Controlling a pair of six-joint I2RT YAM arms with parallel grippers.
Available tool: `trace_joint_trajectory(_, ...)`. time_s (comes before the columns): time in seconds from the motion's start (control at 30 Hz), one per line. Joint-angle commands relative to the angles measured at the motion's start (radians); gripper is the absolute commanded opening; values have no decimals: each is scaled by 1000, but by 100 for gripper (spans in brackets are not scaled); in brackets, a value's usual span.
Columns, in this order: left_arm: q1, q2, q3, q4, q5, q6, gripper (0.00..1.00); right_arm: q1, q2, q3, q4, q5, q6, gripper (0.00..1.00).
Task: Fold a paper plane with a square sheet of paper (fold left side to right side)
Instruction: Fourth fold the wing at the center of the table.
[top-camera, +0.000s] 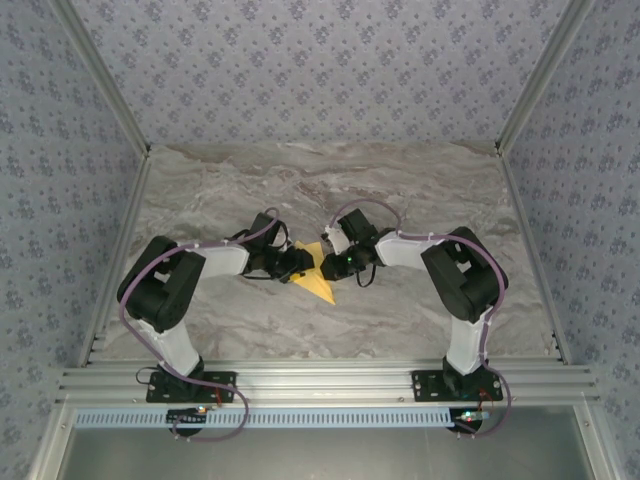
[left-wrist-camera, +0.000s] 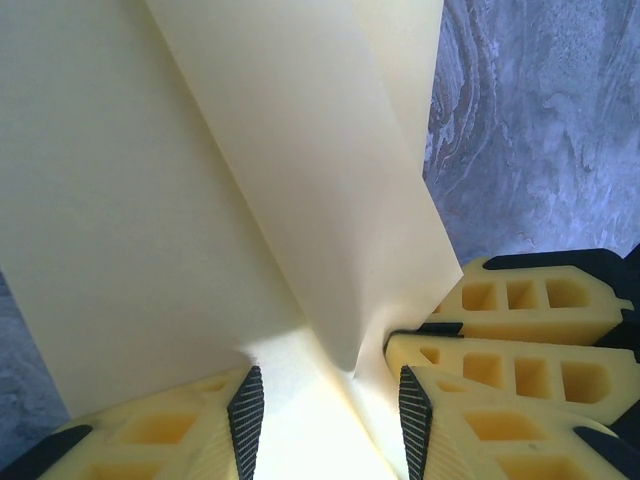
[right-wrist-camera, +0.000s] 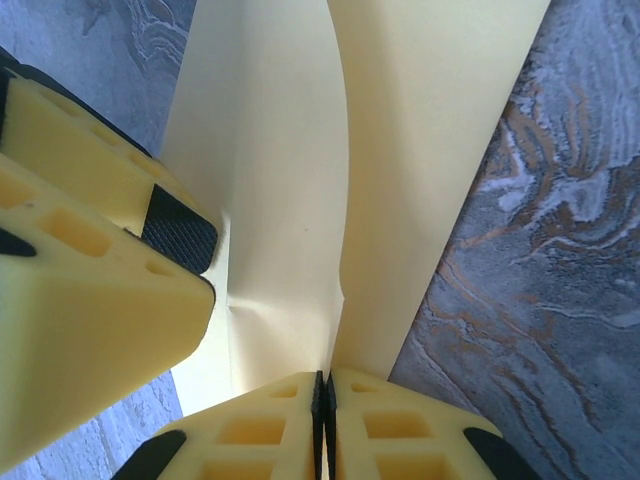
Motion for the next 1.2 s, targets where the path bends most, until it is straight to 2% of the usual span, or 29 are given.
trace_joint_trajectory(0.0,-4,23,16,-37,-13,21,43,11,7,20,-59,25,-21,11)
trace_joint_trajectory(0.53,-4,25,11,-34,-15,21,43,9,-39,20,-34,13,-5,11)
trace_joint_trajectory(1.17,-4,25,12,-35,-15,21,43,8,-9,31,-64,52,-17,11)
